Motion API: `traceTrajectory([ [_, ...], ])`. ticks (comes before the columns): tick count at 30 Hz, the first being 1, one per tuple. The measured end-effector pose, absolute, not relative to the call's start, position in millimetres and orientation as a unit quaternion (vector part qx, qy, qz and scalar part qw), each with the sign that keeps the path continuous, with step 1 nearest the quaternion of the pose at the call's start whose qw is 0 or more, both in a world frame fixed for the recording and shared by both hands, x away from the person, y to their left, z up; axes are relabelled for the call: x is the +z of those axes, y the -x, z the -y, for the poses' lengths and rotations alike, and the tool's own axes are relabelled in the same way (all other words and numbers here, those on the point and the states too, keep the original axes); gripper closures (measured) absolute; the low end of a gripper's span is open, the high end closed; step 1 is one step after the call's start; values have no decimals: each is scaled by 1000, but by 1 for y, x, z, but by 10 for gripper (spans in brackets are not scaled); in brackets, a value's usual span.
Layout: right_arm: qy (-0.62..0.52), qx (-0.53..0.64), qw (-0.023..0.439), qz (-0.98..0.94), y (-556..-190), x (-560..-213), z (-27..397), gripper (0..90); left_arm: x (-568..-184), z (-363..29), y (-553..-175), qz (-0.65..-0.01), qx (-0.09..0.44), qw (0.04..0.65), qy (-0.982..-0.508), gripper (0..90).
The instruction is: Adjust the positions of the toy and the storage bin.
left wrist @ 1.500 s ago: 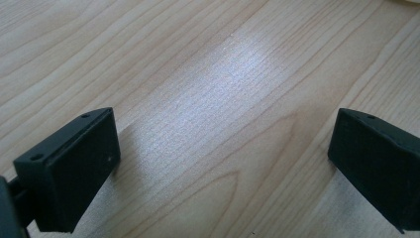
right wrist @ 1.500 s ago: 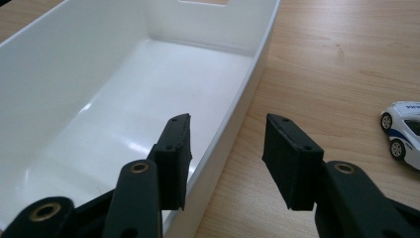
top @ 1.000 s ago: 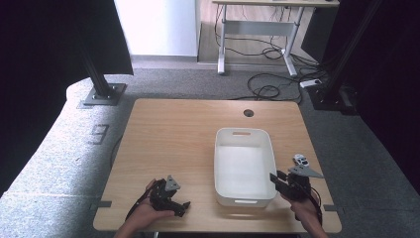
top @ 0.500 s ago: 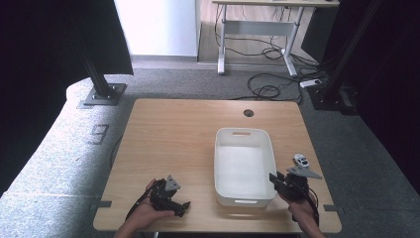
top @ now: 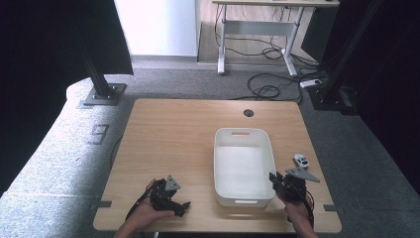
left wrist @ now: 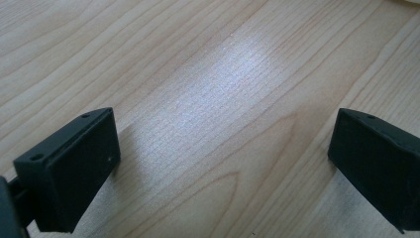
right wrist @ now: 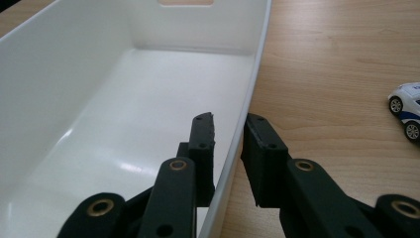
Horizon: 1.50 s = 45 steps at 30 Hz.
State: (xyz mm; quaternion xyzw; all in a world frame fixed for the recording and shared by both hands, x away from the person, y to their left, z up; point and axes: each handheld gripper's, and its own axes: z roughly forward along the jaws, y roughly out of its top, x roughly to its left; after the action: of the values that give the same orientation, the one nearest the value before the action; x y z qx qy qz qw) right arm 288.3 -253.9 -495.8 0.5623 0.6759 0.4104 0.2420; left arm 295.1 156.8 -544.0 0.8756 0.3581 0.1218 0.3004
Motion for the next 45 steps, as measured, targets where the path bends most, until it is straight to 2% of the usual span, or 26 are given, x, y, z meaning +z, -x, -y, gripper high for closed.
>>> traceTrajectory([
  [14,-588,413,244,-652,-287,-497,250,780,-544,-157,-295,-359,122,299,-876,0],
  [45,-591,404,254,-650,-297,-496,218,779,-544,-156,-295,-362,123,298,-875,0],
])
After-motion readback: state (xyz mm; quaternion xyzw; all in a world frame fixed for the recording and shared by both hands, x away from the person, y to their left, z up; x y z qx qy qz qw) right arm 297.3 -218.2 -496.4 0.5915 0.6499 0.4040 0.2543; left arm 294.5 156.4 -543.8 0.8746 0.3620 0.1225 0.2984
